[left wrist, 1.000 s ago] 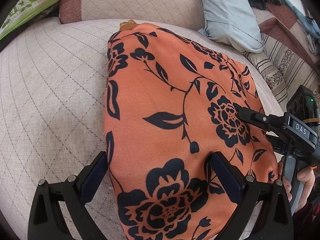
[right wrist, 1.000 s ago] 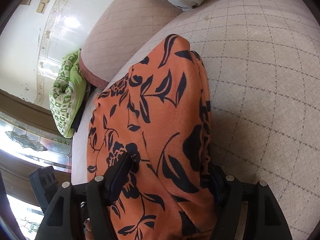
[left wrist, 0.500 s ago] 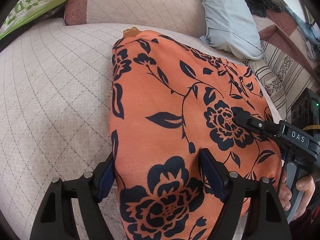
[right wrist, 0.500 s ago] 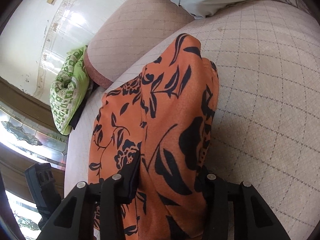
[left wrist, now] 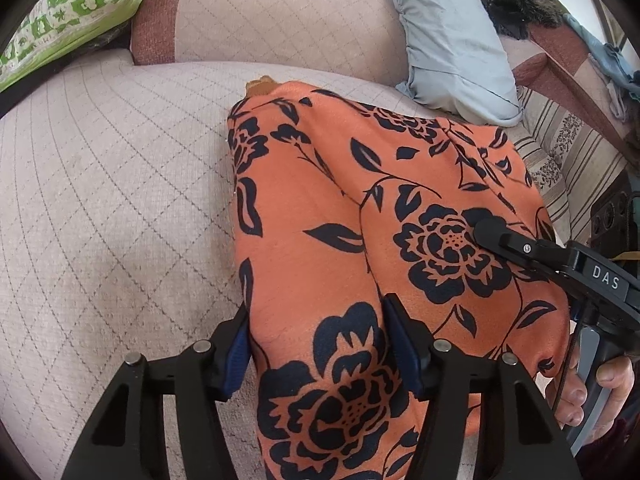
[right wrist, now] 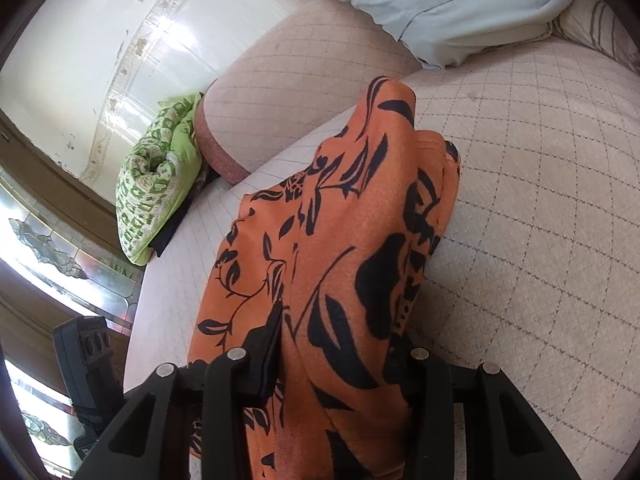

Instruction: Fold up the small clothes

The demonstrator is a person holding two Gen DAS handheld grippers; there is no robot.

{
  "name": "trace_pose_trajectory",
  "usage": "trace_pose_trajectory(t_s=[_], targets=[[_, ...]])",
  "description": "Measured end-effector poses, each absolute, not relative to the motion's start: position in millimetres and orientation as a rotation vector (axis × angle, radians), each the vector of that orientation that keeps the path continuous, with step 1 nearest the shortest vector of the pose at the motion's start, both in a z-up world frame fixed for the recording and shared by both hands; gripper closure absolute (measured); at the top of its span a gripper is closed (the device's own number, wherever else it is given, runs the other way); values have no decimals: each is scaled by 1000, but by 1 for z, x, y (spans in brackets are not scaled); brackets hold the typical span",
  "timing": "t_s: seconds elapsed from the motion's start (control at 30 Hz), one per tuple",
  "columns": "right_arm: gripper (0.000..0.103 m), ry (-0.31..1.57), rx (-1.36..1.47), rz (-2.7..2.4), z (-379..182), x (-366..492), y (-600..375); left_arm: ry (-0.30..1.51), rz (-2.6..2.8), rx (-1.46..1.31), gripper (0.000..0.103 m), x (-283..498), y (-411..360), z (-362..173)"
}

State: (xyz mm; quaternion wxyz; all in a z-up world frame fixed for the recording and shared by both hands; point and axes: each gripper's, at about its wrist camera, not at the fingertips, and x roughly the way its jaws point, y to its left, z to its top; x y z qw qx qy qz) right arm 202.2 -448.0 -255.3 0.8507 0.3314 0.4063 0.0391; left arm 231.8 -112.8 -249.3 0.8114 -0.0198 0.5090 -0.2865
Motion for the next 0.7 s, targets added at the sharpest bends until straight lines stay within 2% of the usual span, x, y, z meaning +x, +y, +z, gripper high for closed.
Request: trace_pose_trajectory(t_s=[0.13, 0.33, 0.4, 0.5, 0.57, 0.7], targets=[[61, 907, 733, 53, -269, 204, -457, 1154, -598, -52, 13, 239, -112, -260], [60, 920, 742, 49, -275, 206, -459, 1150, -613, -35, 12, 237, -117, -261], [60, 924, 750, 47, -277, 205, -460, 1137, -645, -44, 30, 234, -122, -258], [60, 919, 760, 43, -278, 206, -458, 1100, -640, -33, 42, 229, -123, -251], [60, 909, 750, 41, -275, 205, -455, 1083, -648, -50, 57, 229, -117, -247], [60, 886, 715, 36, -267, 203, -450, 1039, -655, -24, 63, 222, -116, -238]])
